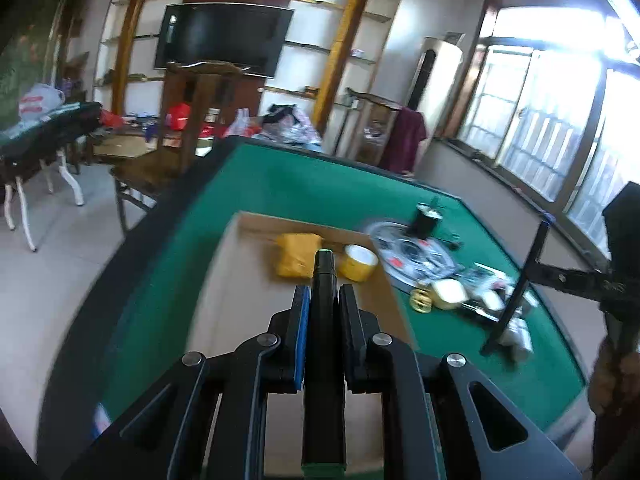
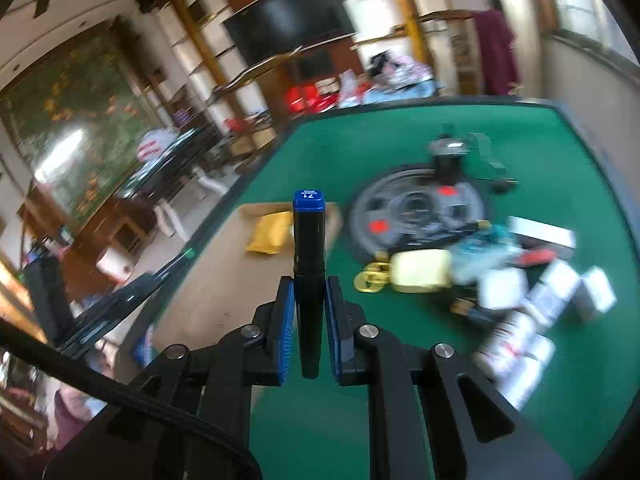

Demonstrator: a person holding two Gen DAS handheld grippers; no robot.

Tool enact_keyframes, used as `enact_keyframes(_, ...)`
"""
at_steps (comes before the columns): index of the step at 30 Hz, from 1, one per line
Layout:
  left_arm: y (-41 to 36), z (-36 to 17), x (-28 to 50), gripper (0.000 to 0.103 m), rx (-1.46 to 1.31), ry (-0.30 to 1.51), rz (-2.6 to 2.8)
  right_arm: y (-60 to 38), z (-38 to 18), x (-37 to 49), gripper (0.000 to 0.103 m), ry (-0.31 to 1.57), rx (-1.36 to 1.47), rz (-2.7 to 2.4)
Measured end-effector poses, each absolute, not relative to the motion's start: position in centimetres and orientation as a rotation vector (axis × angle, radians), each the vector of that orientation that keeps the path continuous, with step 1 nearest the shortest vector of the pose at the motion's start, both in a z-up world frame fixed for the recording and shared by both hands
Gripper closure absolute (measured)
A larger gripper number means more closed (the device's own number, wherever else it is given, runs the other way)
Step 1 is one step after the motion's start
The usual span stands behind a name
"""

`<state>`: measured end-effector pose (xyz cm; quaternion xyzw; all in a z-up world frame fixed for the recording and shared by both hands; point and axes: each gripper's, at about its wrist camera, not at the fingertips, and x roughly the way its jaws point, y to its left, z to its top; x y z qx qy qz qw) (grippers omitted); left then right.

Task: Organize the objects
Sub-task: 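Carry both black markers into the cardboard tray and release them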

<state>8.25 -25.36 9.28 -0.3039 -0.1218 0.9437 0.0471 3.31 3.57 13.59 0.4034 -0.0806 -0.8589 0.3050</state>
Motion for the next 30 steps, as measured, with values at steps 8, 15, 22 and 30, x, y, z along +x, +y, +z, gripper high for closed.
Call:
enact_keyframes(8, -26.7, 6.9, 0.3, 0.091, -1.103, -0.277, 2.888, -4.4, 9.1, -1.9, 0.090, -0.205, 1.221, -2.145)
enact_keyframes(15, -27.1, 4.4, -4.8, 0.091, -1.247, -0.265, 2.846, -7.8, 6.3, -6.0, 0.090, -0.233, 1.329, -2.109)
enact_keyframes(22, -27.8, 2.1, -7.0, 0.091, -1.344, -0.355, 2.806, -10.1, 4.9, -9.1, 0.090, -0.180, 1.388, -2.161)
enact_keyframes(30, -28.6, 1.2, -6.9, 0.085, -1.354, -0.500, 2.757, -10.3, 5.0, -9.3, 0.090, -0.102, 1.390, -2.231)
